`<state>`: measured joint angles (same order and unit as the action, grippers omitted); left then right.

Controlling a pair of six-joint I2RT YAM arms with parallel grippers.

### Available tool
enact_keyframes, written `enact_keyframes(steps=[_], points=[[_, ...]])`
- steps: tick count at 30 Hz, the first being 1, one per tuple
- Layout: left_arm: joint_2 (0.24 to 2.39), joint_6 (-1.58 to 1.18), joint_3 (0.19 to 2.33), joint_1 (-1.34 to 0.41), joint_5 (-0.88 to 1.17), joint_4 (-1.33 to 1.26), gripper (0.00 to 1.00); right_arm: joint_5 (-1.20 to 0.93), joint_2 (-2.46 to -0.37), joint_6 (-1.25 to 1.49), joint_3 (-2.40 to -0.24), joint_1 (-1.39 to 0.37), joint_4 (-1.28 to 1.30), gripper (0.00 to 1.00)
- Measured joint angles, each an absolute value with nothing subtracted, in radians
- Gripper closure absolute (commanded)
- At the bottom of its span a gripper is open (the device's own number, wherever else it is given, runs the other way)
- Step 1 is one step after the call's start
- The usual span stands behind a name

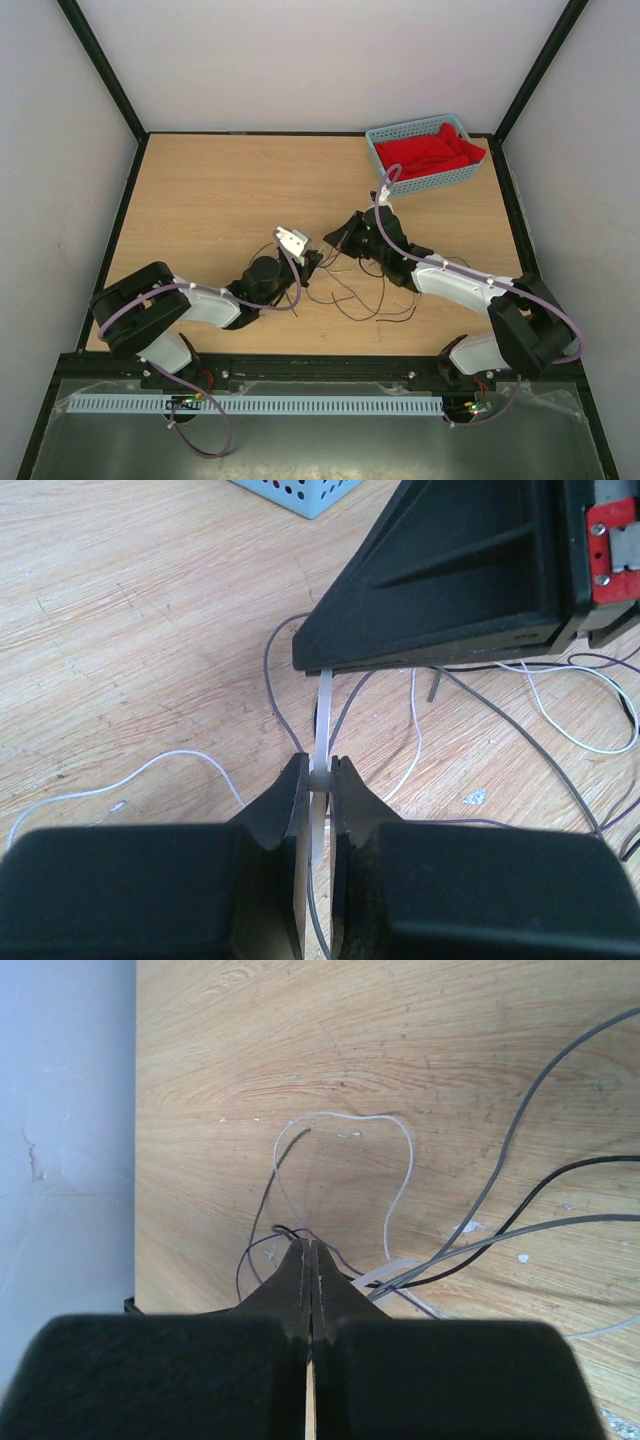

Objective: Zip-tie the wires
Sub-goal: Tie the cable at the center of the board.

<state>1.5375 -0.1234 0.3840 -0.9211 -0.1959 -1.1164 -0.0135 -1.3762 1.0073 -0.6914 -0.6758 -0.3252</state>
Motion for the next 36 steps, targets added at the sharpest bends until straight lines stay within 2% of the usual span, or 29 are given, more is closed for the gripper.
enact_keyframes(steps=[15, 28, 29, 30, 34, 35, 36], points=[[1.502, -0.151, 0.31, -0.923, -0.211, -1.125, 1.0, 0.03, -1.359, 0.88, -0.788, -0.562, -0.251, 1.0], [1.481, -0.15, 0.299, -0.923, -0.237, -1.12, 1.0, -0.003, -1.346, 0.792, -0.818, -0.541, -0.236, 1.0], [1.469, -0.15, 0.294, -0.923, -0.241, -1.115, 1.0, -0.021, -1.345, 0.781, -0.818, -0.539, -0.243, 0.94], [1.454, -0.15, 0.289, -0.922, -0.245, -1.11, 1.0, -0.042, -1.343, 0.769, -0.818, -0.537, -0.252, 0.81], [1.37, -0.153, 0.285, -0.9, -0.252, -1.038, 1.0, -0.114, -1.316, 0.706, -0.817, -0.527, -0.29, 0.44], [1.343, -0.159, 0.286, -0.892, -0.25, -1.008, 1.0, -0.125, -1.298, 0.684, -0.813, -0.524, -0.3, 0.36], [1.314, -0.163, 0.287, -0.879, -0.249, -0.97, 1.0, -0.134, -1.277, 0.665, -0.808, -0.521, -0.308, 0.33]])
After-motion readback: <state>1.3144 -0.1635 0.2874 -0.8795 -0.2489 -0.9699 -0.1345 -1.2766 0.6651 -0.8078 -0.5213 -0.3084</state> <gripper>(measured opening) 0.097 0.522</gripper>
